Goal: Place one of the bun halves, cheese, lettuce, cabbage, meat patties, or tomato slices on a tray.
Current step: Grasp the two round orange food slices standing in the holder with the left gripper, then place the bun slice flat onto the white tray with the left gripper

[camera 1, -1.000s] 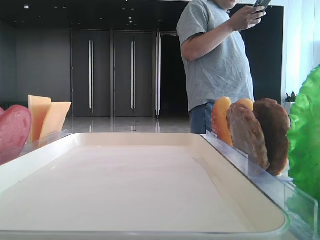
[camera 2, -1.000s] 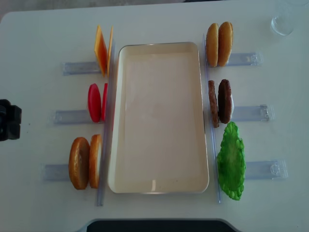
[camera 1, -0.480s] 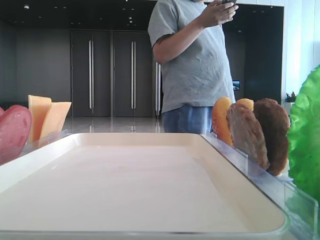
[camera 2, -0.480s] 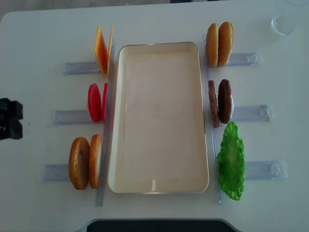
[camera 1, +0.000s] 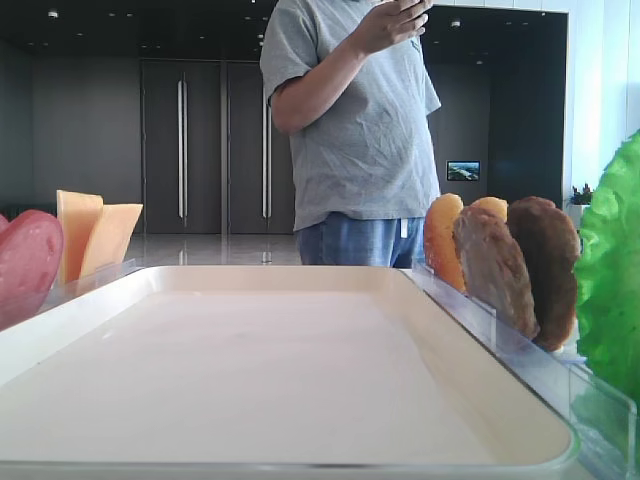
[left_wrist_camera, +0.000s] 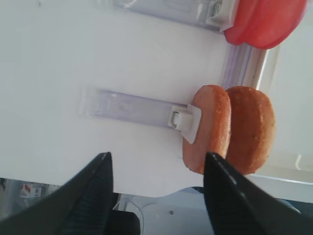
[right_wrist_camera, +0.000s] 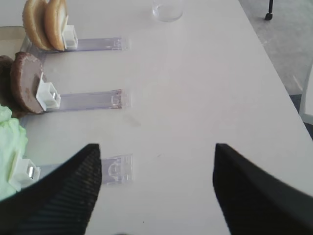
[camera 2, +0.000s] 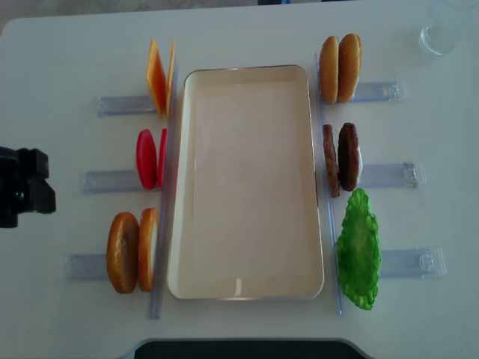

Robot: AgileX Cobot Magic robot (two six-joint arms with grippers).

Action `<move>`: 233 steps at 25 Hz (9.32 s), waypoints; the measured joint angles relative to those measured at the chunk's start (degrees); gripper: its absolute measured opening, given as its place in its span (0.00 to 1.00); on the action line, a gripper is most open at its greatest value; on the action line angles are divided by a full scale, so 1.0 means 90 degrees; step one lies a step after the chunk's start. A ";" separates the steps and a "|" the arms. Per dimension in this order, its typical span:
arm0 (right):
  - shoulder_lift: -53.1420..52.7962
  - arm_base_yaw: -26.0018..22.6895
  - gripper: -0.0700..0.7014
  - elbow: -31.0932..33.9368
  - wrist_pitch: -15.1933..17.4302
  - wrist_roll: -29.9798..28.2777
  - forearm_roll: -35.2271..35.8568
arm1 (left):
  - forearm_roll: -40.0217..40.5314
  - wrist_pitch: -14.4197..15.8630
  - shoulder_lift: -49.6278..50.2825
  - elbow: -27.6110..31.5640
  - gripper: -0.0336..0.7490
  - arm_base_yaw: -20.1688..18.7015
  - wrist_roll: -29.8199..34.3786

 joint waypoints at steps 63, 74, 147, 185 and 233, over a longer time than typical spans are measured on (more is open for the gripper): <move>0.0000 0.0000 0.69 0.0000 0.0000 0.0000 0.0000 | 0.0559 -0.1258 0.2571 0.0000 0.62 -0.3717 -0.2782; 0.0000 0.0000 0.69 0.0000 0.0000 0.0000 0.0000 | 0.0532 -0.1180 0.2571 -0.0012 0.62 -0.3717 -0.2782; 0.0000 0.0000 0.69 0.0000 0.0000 0.0000 0.0000 | 0.0447 -0.0277 0.2202 -0.0559 0.22 -0.3730 -0.2433; 0.0000 0.0000 0.69 0.0000 0.0000 0.0000 0.0000 | 0.0300 -0.0967 0.2180 -0.0822 0.22 -0.3118 -0.1758; 0.0000 0.0000 0.69 0.0000 0.0000 0.0000 0.0000 | -0.5399 -0.2470 0.3892 -0.0822 0.22 -0.3113 0.3361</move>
